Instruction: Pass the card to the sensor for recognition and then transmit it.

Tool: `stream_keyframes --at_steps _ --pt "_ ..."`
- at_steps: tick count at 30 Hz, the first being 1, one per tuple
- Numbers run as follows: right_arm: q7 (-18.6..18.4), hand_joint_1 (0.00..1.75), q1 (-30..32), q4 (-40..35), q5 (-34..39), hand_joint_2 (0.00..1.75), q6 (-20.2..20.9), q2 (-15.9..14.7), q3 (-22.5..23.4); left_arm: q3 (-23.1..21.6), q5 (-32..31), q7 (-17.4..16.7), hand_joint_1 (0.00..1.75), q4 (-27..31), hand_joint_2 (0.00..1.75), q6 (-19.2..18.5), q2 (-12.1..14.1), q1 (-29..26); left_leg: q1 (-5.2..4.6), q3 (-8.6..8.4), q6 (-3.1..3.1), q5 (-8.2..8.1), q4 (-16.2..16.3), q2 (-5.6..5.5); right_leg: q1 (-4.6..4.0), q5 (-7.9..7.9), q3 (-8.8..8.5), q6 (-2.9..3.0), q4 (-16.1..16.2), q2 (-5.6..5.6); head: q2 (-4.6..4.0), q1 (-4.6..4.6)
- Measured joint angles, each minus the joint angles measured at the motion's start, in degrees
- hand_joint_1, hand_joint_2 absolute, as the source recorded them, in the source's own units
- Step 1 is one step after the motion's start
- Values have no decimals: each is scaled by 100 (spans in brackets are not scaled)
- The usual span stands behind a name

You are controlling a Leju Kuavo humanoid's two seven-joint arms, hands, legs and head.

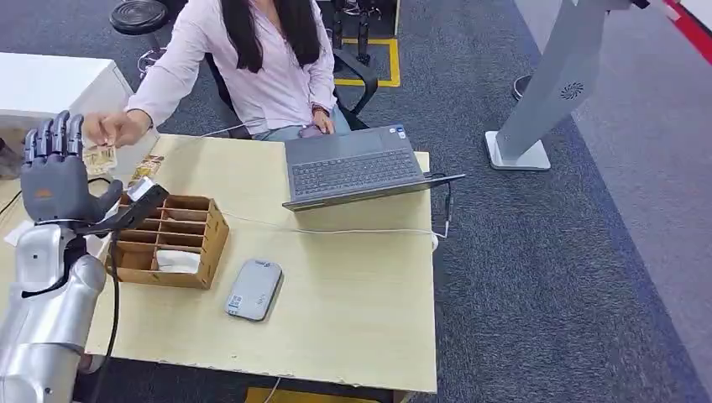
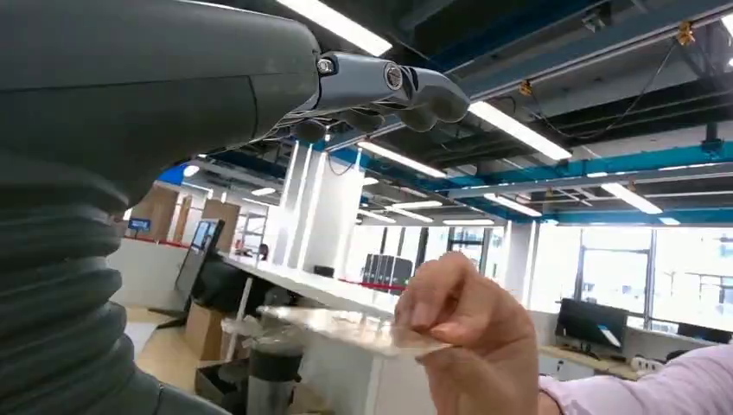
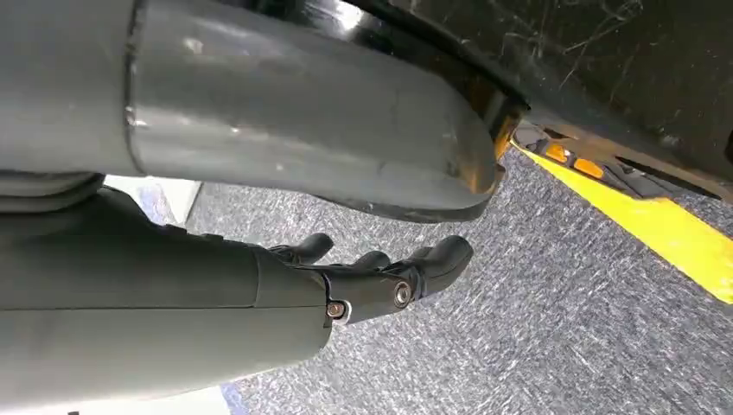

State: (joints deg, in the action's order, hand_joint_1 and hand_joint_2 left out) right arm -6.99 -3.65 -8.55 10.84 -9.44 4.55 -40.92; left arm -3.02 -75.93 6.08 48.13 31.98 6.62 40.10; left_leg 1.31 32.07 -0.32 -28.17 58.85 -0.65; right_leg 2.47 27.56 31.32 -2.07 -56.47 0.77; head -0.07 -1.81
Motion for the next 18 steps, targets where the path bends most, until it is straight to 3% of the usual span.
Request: stream_keyframes --at_steps 18 --pt "48 0 2 0 22 0 -59 2 -15 -122 17 -77 0 -122 175 -13 0 12 0 1 0 0 0 0 0 0 0 0 0 -1 0 -2"
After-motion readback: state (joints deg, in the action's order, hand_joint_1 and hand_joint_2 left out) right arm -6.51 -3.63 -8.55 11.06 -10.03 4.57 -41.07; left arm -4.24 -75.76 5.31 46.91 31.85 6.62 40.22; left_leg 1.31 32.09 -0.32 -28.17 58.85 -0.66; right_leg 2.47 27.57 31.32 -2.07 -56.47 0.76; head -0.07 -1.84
